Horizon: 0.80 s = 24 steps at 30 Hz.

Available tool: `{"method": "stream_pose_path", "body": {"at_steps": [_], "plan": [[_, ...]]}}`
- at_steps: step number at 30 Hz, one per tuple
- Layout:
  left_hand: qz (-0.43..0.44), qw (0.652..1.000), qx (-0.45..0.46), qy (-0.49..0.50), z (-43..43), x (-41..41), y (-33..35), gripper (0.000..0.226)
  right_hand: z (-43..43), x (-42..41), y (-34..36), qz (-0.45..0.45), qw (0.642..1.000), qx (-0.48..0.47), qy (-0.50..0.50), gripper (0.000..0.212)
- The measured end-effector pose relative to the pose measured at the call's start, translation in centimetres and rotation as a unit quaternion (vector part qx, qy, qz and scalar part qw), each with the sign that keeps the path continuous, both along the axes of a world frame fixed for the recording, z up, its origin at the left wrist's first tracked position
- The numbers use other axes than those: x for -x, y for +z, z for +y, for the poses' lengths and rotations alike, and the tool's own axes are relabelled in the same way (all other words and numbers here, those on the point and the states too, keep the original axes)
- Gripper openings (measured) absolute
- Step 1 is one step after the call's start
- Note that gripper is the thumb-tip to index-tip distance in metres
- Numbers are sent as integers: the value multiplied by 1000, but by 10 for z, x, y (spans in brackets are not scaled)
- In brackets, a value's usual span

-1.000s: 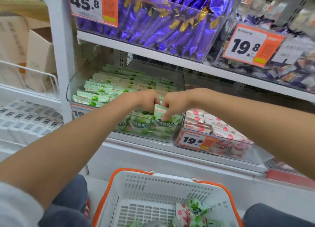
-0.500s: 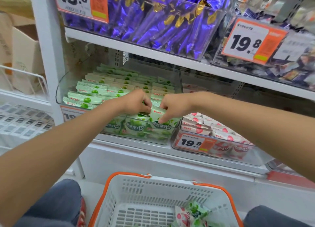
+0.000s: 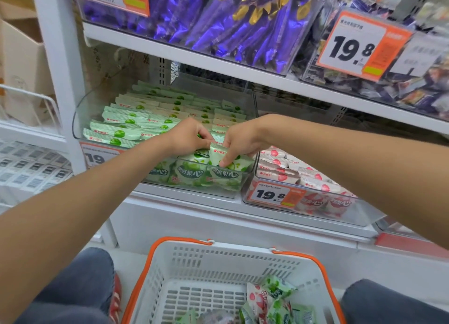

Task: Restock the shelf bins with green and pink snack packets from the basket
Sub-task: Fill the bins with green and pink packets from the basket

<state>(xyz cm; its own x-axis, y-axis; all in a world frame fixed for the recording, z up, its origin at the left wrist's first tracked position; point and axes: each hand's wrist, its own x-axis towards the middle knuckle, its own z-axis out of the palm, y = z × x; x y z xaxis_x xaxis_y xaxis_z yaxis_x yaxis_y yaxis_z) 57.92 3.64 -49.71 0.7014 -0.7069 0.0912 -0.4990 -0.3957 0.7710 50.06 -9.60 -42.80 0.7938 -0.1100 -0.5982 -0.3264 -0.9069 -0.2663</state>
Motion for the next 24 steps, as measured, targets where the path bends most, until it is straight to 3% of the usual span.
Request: {"method": "stream_pose_path", "body": {"at_steps": [3, 5, 10, 15, 17, 19, 21, 24], "plan": [[6, 1000, -1, -4, 0, -3, -2, 12, 4, -6, -12, 5, 1000, 17, -23, 40], [15, 1000, 4, -4, 0, -4, -3, 15, 5, -10, -19, 24, 999, 20, -32, 26], [0, 1000, 11, -8, 1, -1, -4, 11, 8, -11, -17, 76, 996, 11, -41, 28], [-69, 998, 2, -4, 14, 0, 7, 7, 10, -8, -13, 45, 998, 19, -26, 66], [-102, 993, -48, -18, 25, 1, 14, 6, 10, -10, -13, 39, 998, 40, -10, 56], [-131, 984, -110, -40, 33, 5, 21, 5, 11, -10, -11, 17, 995, 92, 26, 25], [-140, 977, -153, -53, 36, 8, 24, 9, 16, -10, -8, -7, 984, 159, 82, 41], [-153, 974, -166, -37, 36, 5, 22, 14, 18, -9, 1, -35, 970, 203, 128, 44]]}}
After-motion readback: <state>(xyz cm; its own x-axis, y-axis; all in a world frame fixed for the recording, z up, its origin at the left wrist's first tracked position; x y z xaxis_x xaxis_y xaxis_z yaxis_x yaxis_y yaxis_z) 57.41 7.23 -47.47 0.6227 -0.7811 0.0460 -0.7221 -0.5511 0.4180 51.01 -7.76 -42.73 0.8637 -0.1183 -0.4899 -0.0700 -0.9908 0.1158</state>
